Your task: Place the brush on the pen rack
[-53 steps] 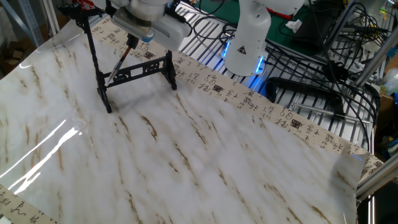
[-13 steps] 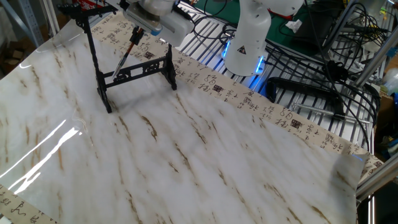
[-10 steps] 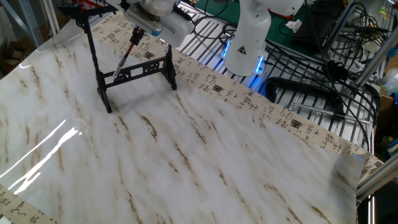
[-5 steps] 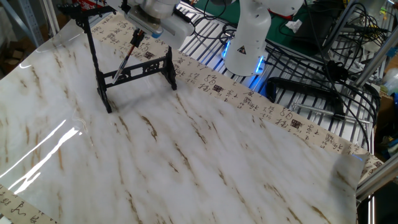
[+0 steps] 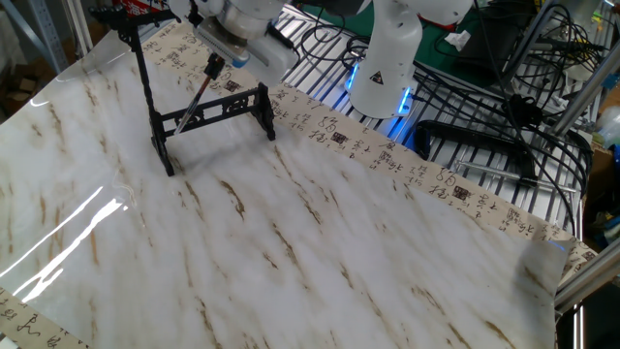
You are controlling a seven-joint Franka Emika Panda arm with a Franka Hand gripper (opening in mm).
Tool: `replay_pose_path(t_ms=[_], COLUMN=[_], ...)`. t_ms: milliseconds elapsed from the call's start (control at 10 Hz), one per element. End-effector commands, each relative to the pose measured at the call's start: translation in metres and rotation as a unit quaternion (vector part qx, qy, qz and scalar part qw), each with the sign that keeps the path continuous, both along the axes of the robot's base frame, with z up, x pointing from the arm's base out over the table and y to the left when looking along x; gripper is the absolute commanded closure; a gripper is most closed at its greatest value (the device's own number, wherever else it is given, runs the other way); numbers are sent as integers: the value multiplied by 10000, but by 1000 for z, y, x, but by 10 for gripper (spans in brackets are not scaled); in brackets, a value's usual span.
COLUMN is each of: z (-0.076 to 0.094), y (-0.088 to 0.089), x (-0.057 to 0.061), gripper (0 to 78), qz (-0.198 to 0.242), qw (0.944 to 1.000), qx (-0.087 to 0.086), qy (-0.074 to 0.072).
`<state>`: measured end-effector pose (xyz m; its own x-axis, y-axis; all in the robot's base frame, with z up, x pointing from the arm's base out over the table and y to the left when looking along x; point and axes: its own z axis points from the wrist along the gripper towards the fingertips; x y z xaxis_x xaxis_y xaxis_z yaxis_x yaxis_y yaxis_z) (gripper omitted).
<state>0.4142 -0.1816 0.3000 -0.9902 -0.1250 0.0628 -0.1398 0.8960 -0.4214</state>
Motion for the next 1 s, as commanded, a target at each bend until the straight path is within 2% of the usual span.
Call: replay_pose_path(t_ms=[100,300,500,600,800,900,1000], z=[-8,-12,-20,-26,-28,-28,-28], y=[-3,-2,0,1,1,1,1], x=[-3,-4,-6,-6,-6,-6,-5], gripper=[764,764,764,764,764,764,764], qz=[8,-132,-307,-267,-360,-426,-504], qw=[10000,9995,9990,9990,9986,9982,9975], qx=[24,293,272,289,387,407,423], qy=[-12,-49,-188,-190,66,122,259])
